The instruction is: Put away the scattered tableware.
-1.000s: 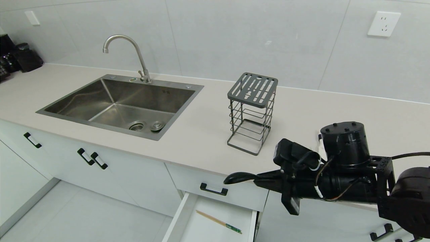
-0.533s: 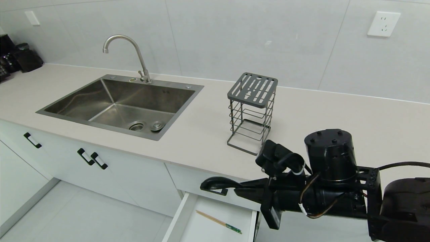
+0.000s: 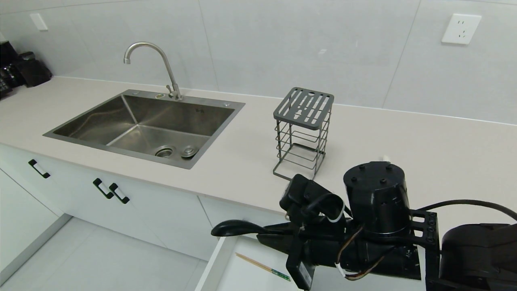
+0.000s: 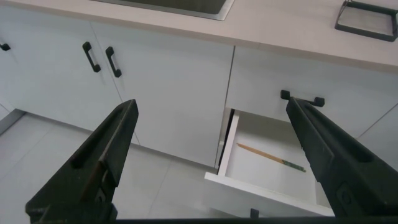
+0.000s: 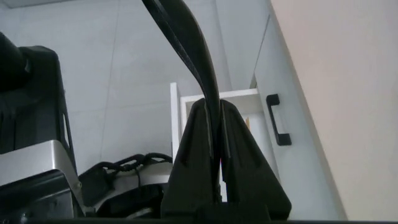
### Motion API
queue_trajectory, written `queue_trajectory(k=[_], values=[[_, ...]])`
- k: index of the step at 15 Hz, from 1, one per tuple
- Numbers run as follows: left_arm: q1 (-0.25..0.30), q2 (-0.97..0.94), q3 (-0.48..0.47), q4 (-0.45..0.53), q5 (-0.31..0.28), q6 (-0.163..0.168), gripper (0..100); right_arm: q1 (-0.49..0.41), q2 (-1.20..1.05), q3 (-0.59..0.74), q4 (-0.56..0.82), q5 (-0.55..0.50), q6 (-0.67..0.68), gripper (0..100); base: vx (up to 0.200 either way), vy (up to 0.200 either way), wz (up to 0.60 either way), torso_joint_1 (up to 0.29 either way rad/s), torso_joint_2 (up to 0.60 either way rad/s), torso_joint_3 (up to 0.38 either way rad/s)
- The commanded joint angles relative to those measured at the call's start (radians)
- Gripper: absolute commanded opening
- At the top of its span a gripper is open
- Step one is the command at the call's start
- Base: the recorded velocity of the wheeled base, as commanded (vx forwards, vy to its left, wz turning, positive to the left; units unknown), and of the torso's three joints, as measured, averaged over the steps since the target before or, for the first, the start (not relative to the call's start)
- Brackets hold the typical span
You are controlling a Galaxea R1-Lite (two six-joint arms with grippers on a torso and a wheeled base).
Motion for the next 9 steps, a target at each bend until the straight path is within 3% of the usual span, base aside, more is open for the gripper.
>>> queue_trajectory(k=[1,5,9], values=[[0.000,0.000,0.000,0.000,0.002,0.000,100,0.021,0.023,-0.041,-0.025,-0.047,0.026,0,0.000,0.000,0.00,0.000,0.00,0.000],[0.000,0.000,0.000,0.000,0.000,0.000,100,0.044,0.022,-0.016,-0.063,-0.090,0.130,0,0.000,0.000,0.00,0.000,0.00,0.000],[0.000,0.000,0.000,0.000,0.000,0.000,100,0.061,0.017,0.011,-0.058,-0.095,0.138,0,0.000,0.000,0.00,-0.160,0.31,0.165]])
